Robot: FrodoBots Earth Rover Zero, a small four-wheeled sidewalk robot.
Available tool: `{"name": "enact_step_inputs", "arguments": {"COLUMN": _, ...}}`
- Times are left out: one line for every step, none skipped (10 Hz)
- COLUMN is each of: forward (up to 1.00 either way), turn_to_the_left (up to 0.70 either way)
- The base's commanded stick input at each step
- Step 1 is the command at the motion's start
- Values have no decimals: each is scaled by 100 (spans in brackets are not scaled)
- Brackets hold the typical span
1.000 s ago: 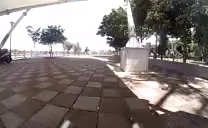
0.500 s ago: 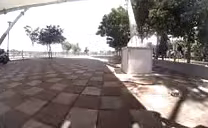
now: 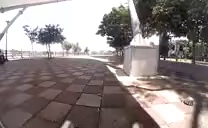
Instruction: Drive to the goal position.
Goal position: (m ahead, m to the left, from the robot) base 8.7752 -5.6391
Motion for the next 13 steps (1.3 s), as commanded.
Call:
{"name": "enact_step_inputs", "arguments": {"forward": 70, "turn_to_the_left": 0}}
{"name": "enact_step_inputs", "arguments": {"forward": 70, "turn_to_the_left": 0}}
{"name": "enact_step_inputs", "arguments": {"forward": 70, "turn_to_the_left": 0}}
{"name": "enact_step_inputs", "arguments": {"forward": 70, "turn_to_the_left": 0}}
{"name": "enact_step_inputs", "arguments": {"forward": 70, "turn_to_the_left": 0}}
{"name": "enact_step_inputs", "arguments": {"forward": 70, "turn_to_the_left": 0}}
{"name": "enact_step_inputs", "arguments": {"forward": 70, "turn_to_the_left": 0}}
{"name": "enact_step_inputs", "arguments": {"forward": 70, "turn_to_the_left": 0}}
{"name": "enact_step_inputs", "arguments": {"forward": 70, "turn_to_the_left": 0}}
{"name": "enact_step_inputs", "arguments": {"forward": 70, "turn_to_the_left": 0}}
{"name": "enact_step_inputs", "arguments": {"forward": 70, "turn_to_the_left": 0}}
{"name": "enact_step_inputs", "arguments": {"forward": 70, "turn_to_the_left": 0}}
{"name": "enact_step_inputs", "arguments": {"forward": 70, "turn_to_the_left": 0}}
